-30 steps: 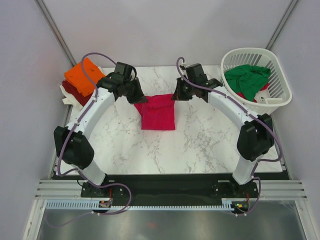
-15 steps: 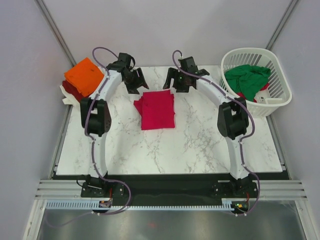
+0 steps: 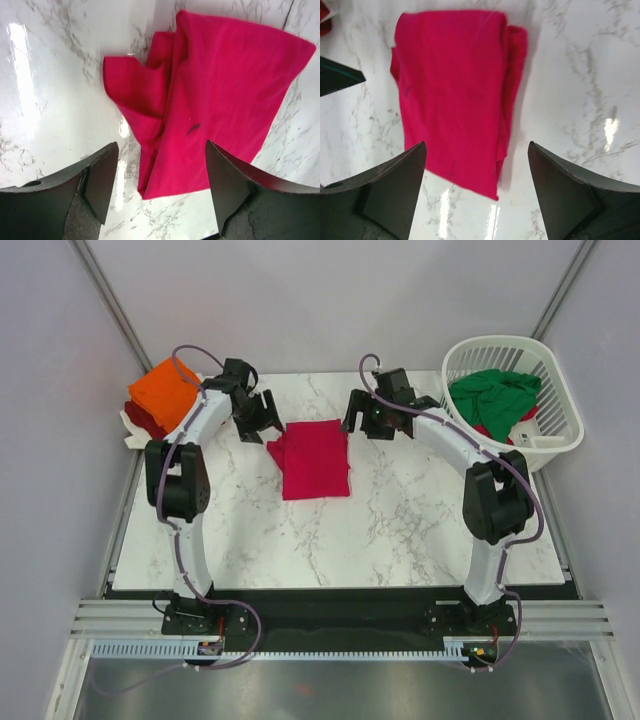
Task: Fold and stack the t-shirts
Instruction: Fold the tshirt, then neatly place the folded tshirt to the corner
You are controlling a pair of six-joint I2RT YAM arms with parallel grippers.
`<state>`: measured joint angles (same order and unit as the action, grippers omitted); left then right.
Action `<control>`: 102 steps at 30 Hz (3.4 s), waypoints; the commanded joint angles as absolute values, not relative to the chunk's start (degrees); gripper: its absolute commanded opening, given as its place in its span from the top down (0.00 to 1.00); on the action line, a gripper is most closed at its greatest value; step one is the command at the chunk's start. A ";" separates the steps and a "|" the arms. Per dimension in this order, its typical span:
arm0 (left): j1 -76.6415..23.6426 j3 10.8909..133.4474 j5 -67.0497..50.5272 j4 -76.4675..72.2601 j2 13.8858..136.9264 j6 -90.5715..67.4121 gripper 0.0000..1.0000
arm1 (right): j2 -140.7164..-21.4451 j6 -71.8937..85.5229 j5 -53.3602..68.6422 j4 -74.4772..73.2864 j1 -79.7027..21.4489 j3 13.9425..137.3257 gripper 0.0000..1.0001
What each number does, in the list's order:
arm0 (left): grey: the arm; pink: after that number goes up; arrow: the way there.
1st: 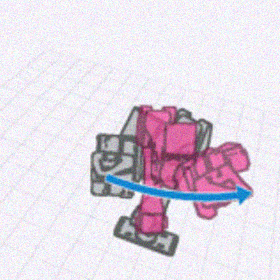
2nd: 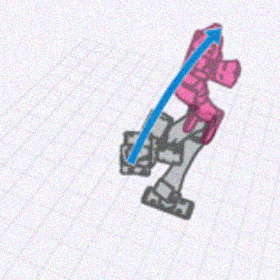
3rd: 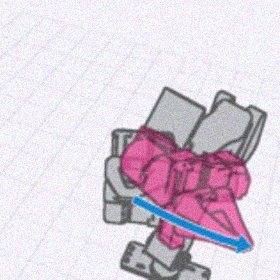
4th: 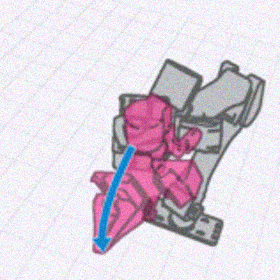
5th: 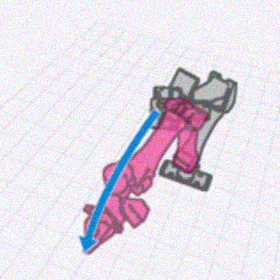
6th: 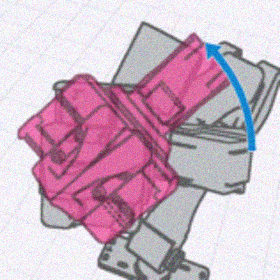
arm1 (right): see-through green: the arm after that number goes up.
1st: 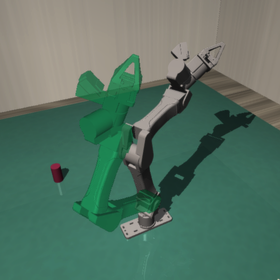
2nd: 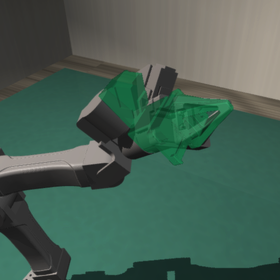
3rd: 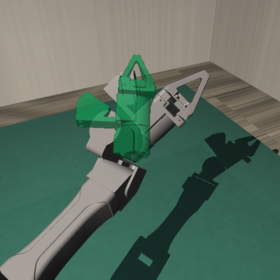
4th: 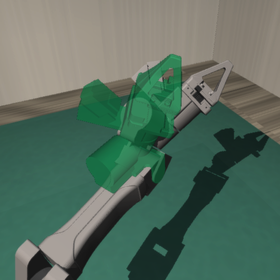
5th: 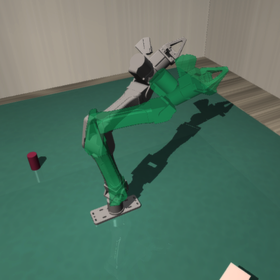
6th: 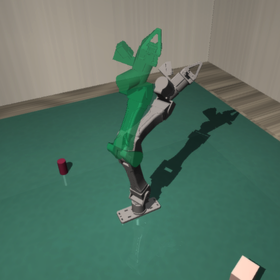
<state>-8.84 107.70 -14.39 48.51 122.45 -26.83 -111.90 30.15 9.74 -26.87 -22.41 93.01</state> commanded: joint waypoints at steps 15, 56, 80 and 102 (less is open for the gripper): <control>-8.96 71.98 -30.42 0.97 111.09 -27.51 0.18 | -93.17 27.07 21.18 -19.78 -26.54 71.11 0.11; -10.28 76.38 -16.61 7.21 109.78 -22.24 0.10 | -94.04 24.43 23.64 -19.69 -26.98 66.36 0.11; -11.25 77.43 -16.35 10.72 114.43 -23.91 0.10 | -93.52 24.17 23.55 -19.16 -27.07 64.95 0.11; -13.18 76.38 -32.08 0.88 121.81 -30.33 0.23 | -94.57 24.34 24.61 -18.19 -27.07 64.25 0.11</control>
